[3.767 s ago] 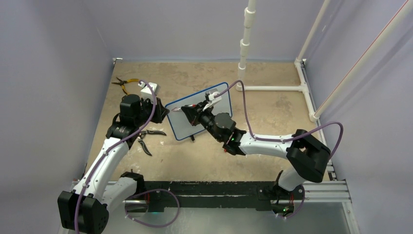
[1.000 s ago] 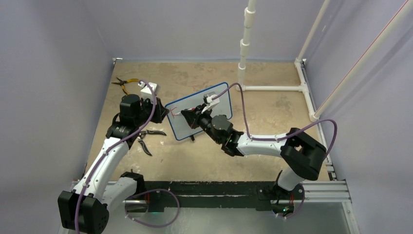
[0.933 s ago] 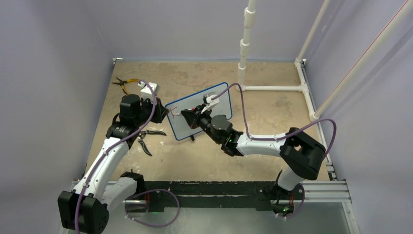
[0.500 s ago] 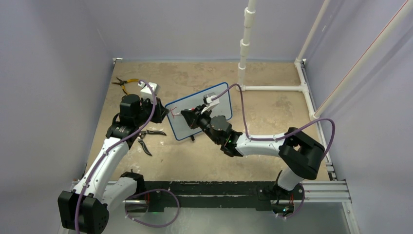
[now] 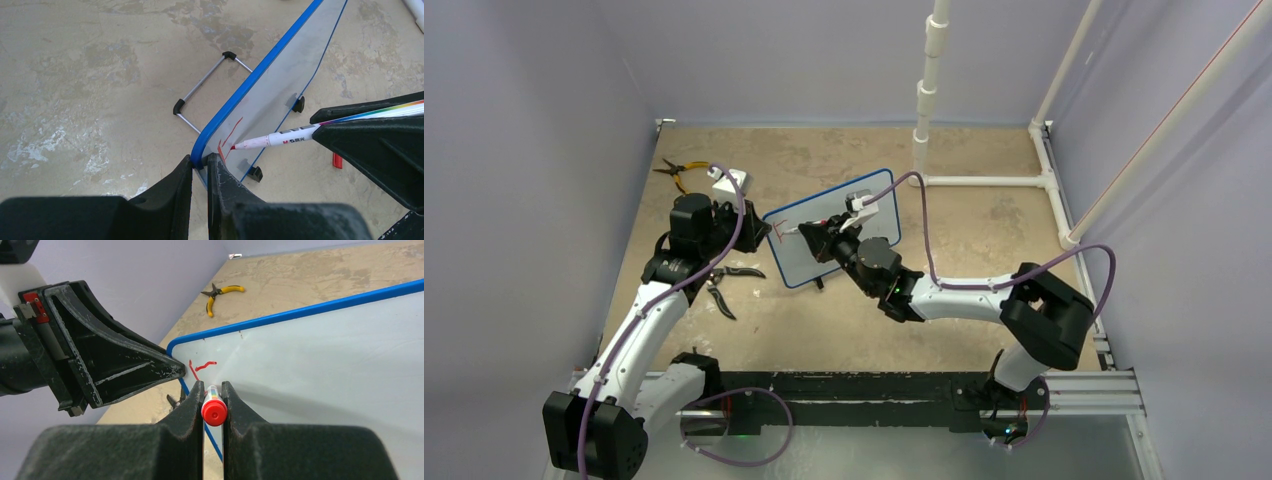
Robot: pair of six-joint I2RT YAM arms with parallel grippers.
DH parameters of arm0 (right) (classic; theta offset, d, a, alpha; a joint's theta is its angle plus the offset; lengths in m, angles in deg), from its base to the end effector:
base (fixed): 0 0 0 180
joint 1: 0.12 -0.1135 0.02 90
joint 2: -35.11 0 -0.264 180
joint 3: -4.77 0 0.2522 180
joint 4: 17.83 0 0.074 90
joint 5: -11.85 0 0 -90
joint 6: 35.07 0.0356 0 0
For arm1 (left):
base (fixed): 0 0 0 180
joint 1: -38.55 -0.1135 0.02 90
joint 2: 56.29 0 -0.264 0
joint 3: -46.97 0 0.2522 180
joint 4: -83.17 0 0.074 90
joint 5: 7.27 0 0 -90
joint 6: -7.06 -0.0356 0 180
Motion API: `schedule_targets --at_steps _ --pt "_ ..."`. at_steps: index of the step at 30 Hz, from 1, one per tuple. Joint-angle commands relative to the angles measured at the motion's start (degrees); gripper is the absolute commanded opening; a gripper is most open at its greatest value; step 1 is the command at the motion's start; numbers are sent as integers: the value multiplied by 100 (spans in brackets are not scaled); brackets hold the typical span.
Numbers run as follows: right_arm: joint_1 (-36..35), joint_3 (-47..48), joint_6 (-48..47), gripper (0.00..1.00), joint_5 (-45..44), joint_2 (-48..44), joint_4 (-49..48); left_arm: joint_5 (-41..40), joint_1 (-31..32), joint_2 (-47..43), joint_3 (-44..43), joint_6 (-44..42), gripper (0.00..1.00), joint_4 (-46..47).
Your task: Write a sentence on the whiteboard
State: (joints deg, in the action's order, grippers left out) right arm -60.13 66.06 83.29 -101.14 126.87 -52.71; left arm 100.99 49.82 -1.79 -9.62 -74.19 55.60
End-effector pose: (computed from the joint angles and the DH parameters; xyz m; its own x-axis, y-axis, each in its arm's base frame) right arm 0.1880 0.2979 0.2577 -0.2525 0.4374 -0.8631 -0.5486 0.6701 0.5000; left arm 0.2097 -0.0532 0.2912 -0.4874 -0.0502 -0.8717 0.3934 0.8786 -0.2706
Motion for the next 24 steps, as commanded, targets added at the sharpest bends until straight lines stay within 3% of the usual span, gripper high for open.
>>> schedule_targets --at_steps 1,24 --pt "15 -17 -10 0 -288 -231 -94 17 -28 -27 -24 -140 0 141" --pt "253 -402 -116 0 435 -1013 -13 -55 -31 9 -17 -168 0 88"
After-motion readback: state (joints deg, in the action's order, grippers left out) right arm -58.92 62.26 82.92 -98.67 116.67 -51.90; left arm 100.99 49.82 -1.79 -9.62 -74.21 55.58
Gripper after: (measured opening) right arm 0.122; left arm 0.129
